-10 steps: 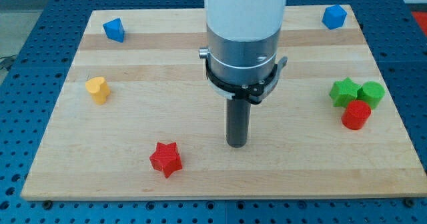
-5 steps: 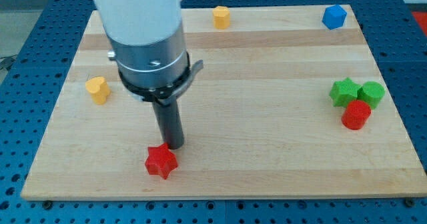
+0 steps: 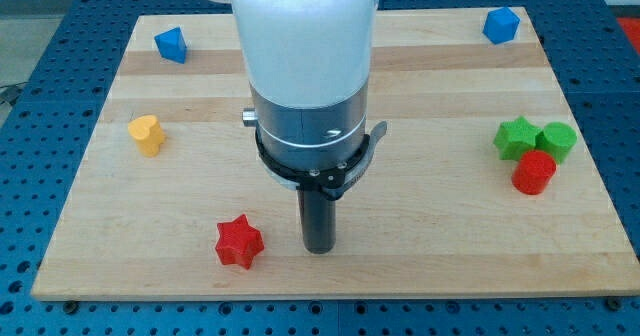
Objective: Push red star to the left slightly
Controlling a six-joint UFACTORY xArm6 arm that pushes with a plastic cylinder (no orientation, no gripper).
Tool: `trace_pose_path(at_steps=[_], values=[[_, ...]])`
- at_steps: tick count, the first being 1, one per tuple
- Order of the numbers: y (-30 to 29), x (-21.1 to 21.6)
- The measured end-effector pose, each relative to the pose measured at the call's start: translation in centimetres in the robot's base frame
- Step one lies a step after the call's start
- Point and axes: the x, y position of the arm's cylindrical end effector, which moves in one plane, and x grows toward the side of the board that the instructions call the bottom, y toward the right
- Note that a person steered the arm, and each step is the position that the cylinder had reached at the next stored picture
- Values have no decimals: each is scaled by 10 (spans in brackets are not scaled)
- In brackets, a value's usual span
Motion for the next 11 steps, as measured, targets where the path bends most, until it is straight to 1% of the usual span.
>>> trace_pose_path(at_steps=[1,3,4,5,6,7,8,9,10,11], values=[[-37,0],[-37,-5],[-53,-28],[-55,-39],[-52,-39],[7,18],[10,34],[-22,42],[-22,40],[-26,12]])
